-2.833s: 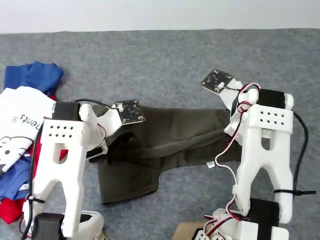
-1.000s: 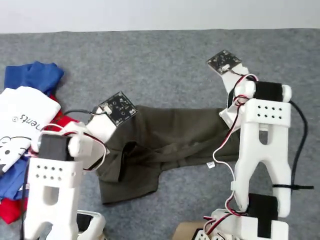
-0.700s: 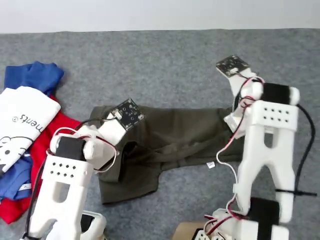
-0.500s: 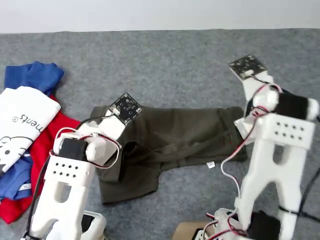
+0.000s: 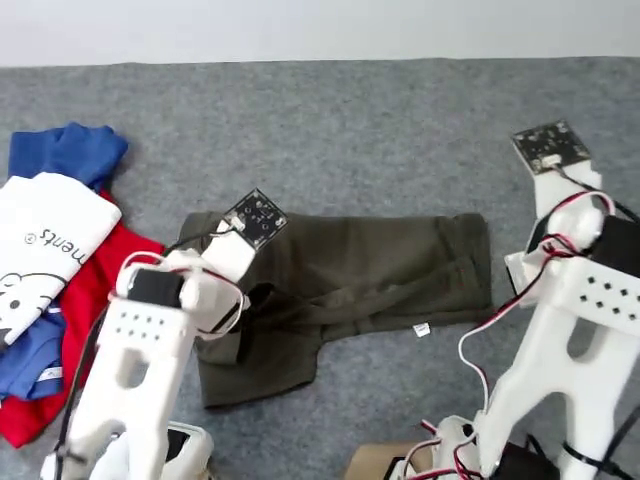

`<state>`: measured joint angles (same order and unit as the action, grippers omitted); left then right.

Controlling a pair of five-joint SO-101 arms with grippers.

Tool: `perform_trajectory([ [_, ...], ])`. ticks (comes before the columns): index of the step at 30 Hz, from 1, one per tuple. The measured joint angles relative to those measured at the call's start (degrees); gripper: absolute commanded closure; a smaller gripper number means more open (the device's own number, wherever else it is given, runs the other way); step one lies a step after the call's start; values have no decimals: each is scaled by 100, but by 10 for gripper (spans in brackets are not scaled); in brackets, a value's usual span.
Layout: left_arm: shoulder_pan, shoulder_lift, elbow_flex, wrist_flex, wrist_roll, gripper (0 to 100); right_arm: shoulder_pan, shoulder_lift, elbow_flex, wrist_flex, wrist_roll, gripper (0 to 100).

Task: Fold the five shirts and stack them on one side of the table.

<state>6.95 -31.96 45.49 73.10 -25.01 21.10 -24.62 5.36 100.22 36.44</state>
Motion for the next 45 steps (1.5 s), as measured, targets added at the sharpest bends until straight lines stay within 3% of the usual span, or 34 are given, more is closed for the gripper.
perform_trajectory([
  [14, 352, 2716, -1960, 352, 0, 810, 668, -308, 149, 18, 0, 989],
  [19, 352, 3226, -2180, 352, 0, 878, 668, -536, 149, 18, 0, 989],
  [25, 527, 3305, -2215, 554, -9, 997, 668, -554, 149, 18, 0, 989],
  [36, 1415, 3288, -2215, 1600, -193, 998, 668, -571, 149, 18, 0, 989],
  [45, 2303, 2365, -1969, 2470, -193, 998, 668, -589, 149, 18, 0, 989],
])
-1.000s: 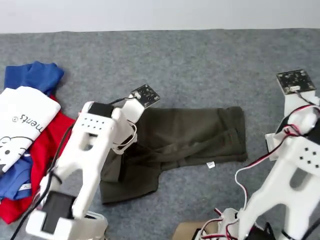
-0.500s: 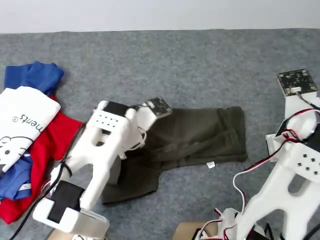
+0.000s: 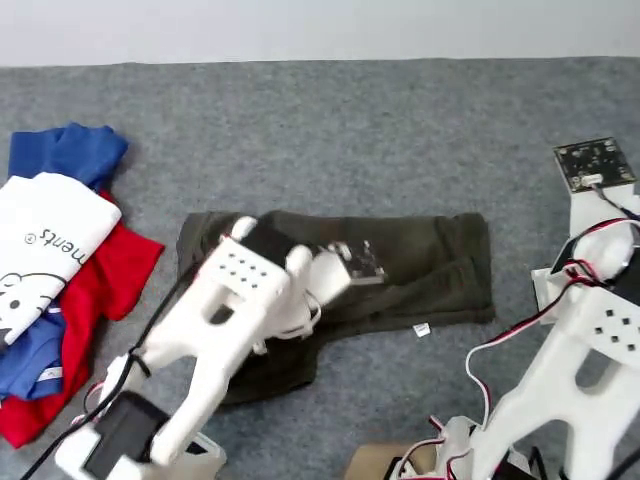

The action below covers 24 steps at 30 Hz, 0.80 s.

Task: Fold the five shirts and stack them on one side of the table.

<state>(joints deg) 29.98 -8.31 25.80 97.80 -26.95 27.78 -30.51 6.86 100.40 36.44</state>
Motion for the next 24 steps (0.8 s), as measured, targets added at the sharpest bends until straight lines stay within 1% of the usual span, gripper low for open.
perform_trajectory([
  [4, 378, -229, 703, 18, 0, 996, 0, 0, 0, 0, 0, 989],
  [6, 466, -255, 835, -79, 0, 992, 0, 0, 0, 0, 0, 989],
  [8, 501, -255, 862, -158, 0, 963, 0, 0, 0, 0, 0, 989],
  [11, 510, -255, 888, -211, 0, 893, 0, 0, 0, 0, 0, 989],
  [15, 510, -255, 879, -211, 18, 874, 9, 0, 0, 0, 0, 989],
  [22, 510, -273, -70, 79, 123, 878, 18, 0, 0, 0, 0, 989],
  [24, 387, -378, -352, 88, 97, 883, 18, 0, 0, 0, 0, 989],
])
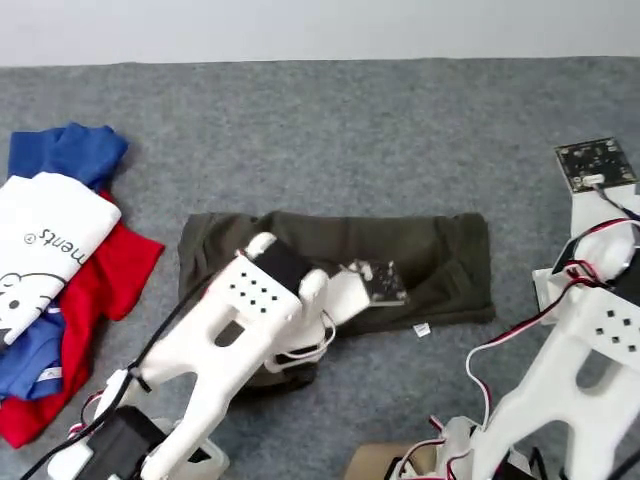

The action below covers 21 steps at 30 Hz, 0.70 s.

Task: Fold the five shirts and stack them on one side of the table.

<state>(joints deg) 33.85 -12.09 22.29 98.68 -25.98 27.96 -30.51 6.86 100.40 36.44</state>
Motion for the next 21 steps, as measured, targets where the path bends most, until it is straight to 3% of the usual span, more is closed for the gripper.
perform_trajectory([
  [6, -1143, -62, -545, -580, 44, 998, 0, 0, 0, 0, 0, 989],
  [12, -2532, 554, -589, -1380, 53, 996, 0, 0, 0, 0, 0, 989],
  [21, -3174, 1767, -589, -2620, 132, 995, 0, 0, 0, 0, 0, 989],
])
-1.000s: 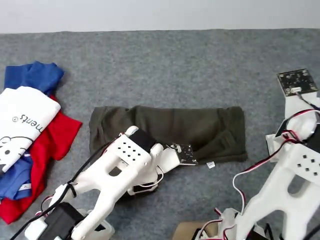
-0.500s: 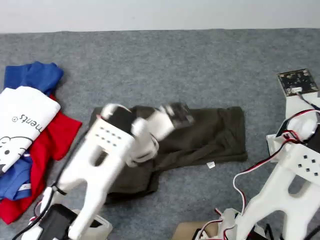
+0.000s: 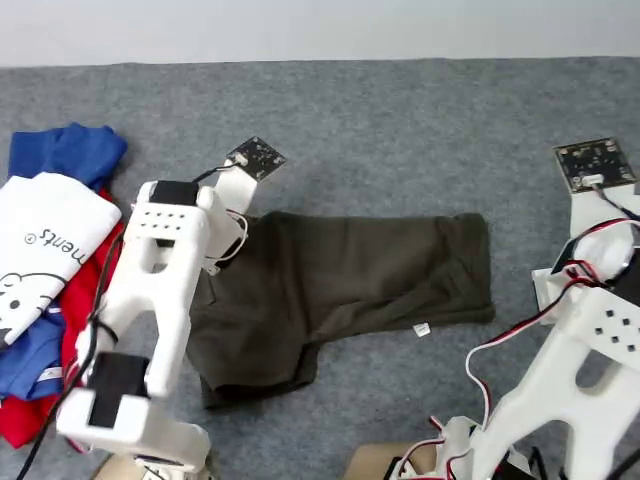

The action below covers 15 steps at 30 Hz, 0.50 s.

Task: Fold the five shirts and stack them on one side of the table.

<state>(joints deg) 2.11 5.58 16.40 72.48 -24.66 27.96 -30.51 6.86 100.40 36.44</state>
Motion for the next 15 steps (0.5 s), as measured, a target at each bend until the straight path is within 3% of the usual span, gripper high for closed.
perform_trajectory([
  [6, -26, 765, -413, -202, 114, 995, 0, 0, 0, 0, 0, 989],
  [15, -598, 1767, -1451, -158, 141, 995, 0, 0, 0, 9, 0, 989],
])
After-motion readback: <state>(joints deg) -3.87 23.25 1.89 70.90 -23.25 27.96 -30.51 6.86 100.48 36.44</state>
